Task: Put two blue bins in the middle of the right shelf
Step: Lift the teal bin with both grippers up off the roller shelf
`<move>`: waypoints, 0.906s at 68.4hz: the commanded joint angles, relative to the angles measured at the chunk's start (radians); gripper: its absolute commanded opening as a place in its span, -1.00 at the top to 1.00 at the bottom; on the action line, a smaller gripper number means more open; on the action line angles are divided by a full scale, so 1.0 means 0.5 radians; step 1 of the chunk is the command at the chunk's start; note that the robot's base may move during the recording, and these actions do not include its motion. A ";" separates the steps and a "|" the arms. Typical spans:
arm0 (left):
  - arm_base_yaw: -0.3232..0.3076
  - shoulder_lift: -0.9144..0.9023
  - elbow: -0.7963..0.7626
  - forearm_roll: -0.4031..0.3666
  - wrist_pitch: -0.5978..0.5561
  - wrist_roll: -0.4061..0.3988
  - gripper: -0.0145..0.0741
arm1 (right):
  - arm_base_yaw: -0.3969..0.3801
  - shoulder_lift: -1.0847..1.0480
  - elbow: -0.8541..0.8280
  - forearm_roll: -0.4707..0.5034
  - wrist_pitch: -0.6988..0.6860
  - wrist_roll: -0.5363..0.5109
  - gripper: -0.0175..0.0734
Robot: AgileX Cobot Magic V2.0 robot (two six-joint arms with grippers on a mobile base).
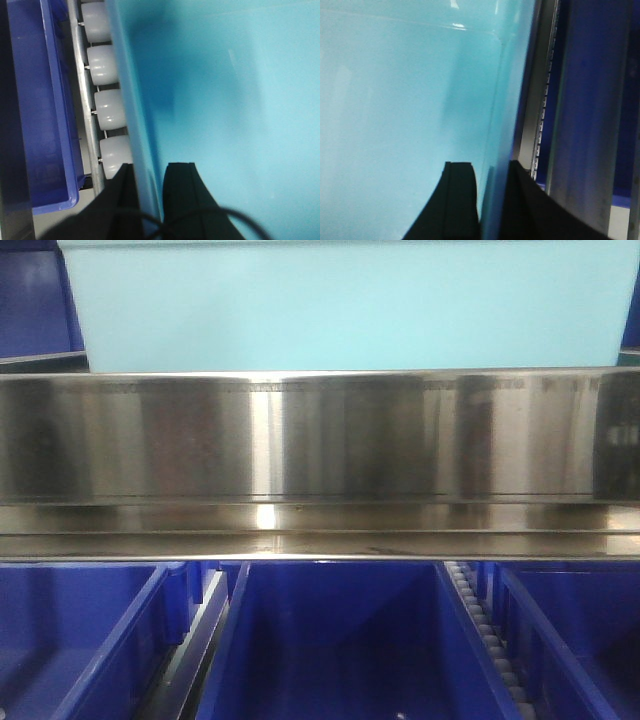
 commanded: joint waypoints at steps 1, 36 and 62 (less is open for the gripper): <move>-0.012 -0.030 -0.019 -0.011 -0.013 0.011 0.92 | -0.001 -0.056 -0.007 -0.039 0.037 -0.030 0.95; -0.012 -0.530 -0.058 -0.011 -0.013 0.011 0.92 | -0.001 -0.597 -0.081 -0.039 -0.140 -0.030 0.95; -0.012 -0.635 -0.452 -0.017 -0.013 0.004 0.92 | -0.001 -0.665 -0.538 -0.039 -0.065 -0.030 0.95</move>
